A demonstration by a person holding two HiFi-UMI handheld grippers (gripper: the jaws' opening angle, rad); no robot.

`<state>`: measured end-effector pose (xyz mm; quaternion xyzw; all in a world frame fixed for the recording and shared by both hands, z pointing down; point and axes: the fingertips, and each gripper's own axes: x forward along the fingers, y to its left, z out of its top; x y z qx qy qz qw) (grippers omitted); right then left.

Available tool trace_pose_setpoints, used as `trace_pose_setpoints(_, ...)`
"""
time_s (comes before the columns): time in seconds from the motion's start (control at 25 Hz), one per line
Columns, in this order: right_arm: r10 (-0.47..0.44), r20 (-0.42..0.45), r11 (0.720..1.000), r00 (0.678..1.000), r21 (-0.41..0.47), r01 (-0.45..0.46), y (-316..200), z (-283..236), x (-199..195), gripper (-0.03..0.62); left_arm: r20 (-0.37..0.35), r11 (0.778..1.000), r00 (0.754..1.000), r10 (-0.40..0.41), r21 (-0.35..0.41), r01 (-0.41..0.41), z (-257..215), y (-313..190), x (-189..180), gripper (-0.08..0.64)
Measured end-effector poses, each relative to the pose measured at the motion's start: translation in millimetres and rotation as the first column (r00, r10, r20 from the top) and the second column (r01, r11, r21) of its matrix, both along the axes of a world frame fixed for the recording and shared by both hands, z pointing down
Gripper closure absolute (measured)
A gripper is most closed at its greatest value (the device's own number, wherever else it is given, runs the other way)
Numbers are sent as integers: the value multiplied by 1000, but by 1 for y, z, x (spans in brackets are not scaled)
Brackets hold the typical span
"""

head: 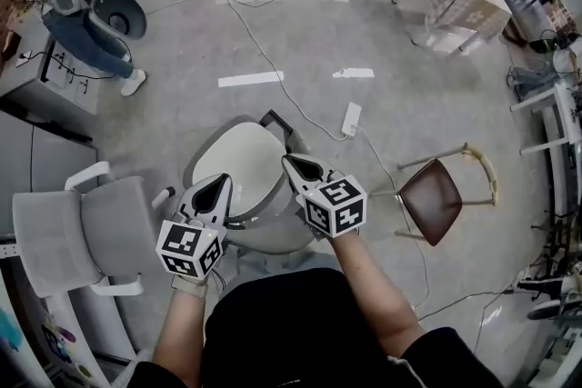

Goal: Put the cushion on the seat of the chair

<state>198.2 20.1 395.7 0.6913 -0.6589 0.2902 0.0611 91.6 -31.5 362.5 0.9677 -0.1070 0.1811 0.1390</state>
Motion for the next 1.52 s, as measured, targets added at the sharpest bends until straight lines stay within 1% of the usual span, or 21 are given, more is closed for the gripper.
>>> trace_pose_setpoints(0.16,-7,-3,999,1000,40,7,-3,-16,2,584,-11,1000,1000,11,22,-10,-12,-2,7,548)
trace_pose_setpoints(0.48,-18,-17,997,1000,73,20,-6,-28,4,584,-25,999,1000,-5,36,6,-22,-9,9,548)
trace_pose_setpoints(0.72,-48,-89,995,995,82,55,-9,-37,0,586,-39,999,999,-6,43,8,-26,-8,10,548)
trace_pose_setpoints(0.84,-40,-85,993,996,109,49,-11,-46,2,586,-54,999,999,-7,45,10,-30,-7,10,548)
trace_pose_setpoints(1.36,-38,-126,978,991,201,63,-9,-76,-6,586,-117,998,993,-11,64,18,-46,-5,4,548)
trace_pose_setpoints(1.52,-27,-130,975,991,216,55,-5,-82,-4,586,-122,997,992,-5,71,14,-50,-5,6,548)
